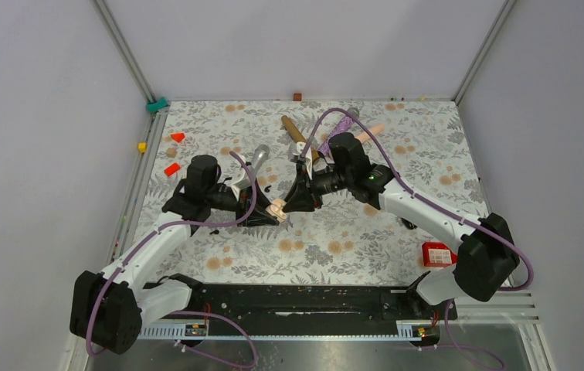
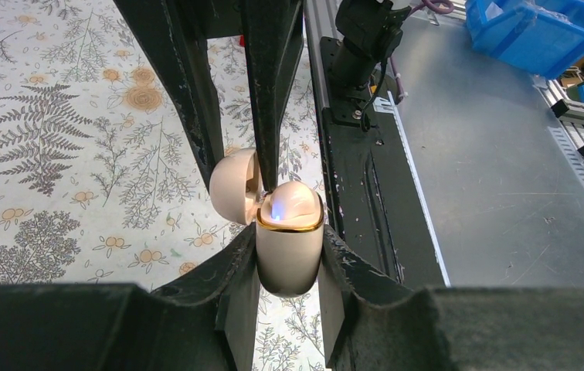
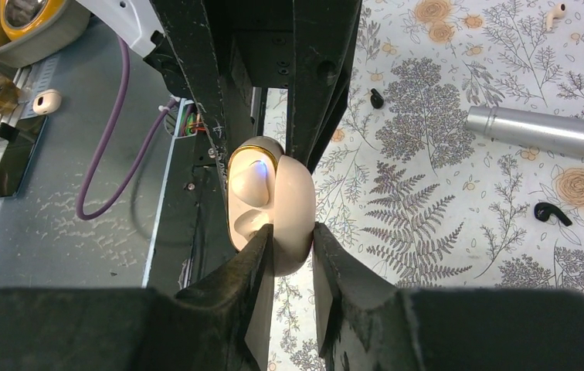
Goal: Insert the wireless bluetooth earbuds into the charging case
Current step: Adjust the charging case.
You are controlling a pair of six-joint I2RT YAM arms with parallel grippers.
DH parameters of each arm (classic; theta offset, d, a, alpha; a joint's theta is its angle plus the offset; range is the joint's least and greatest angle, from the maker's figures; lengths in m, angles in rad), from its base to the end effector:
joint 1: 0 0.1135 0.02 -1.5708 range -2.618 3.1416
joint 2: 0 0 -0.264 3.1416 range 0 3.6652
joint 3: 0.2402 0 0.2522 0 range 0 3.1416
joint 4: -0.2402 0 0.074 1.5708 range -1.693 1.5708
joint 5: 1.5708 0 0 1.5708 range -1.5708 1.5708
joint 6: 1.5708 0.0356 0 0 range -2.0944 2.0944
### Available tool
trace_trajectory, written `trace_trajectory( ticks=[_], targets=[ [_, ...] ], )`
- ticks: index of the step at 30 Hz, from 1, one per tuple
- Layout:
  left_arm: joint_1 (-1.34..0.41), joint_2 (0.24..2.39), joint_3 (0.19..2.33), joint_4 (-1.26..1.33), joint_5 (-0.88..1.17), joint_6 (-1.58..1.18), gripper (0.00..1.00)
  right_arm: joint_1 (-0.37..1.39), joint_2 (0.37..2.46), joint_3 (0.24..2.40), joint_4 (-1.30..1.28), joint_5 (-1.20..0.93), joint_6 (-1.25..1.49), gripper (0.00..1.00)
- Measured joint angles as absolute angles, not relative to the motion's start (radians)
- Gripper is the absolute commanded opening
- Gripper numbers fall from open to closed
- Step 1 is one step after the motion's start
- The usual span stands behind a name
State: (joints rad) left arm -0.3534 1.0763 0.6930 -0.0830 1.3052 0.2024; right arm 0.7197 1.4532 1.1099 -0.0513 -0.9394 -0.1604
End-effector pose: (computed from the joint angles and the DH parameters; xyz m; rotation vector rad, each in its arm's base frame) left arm 0.1934 -0.1079 0.2724 1.2581 1.4401 -1.3989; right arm 0.2274 0.2375 0.3132 -1.3927 1.4466 1.2780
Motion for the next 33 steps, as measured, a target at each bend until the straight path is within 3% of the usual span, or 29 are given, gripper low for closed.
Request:
trace_trajectory(
  ticks=[9,10,12,14,22,33],
  targets=[
    [-0.353,1.076,0.693,-0.087,1.293,0.215,0.51,0.723,1.453,1.115,-0.054,-0.937,-0.162,0.15],
    [-0.353,1.076,0.693,-0.089,1.290,0.217,0.60,0.727,1.453,1.116,-0.054,-0.940,-0.162,0.15],
    [-0.353,1.076,0.693,-0.090,1.283,0.220,0.69,0.731,1.452,1.119,-0.056,-0.945,-0.162,0.14],
    [-0.353,1.076,0.693,-0.095,1.278,0.223,0.96,0.733,1.452,1.125,-0.060,-0.947,-0.165,0.14],
    [-0.327,1.054,0.693,-0.137,1.248,0.241,0.99,0.733,1.420,1.141,-0.116,-0.934,-0.226,0.15],
    [-0.046,0.960,0.746,-0.247,1.090,0.368,0.99,0.690,1.372,1.143,-0.238,-0.850,-0.355,0.14]
  ],
)
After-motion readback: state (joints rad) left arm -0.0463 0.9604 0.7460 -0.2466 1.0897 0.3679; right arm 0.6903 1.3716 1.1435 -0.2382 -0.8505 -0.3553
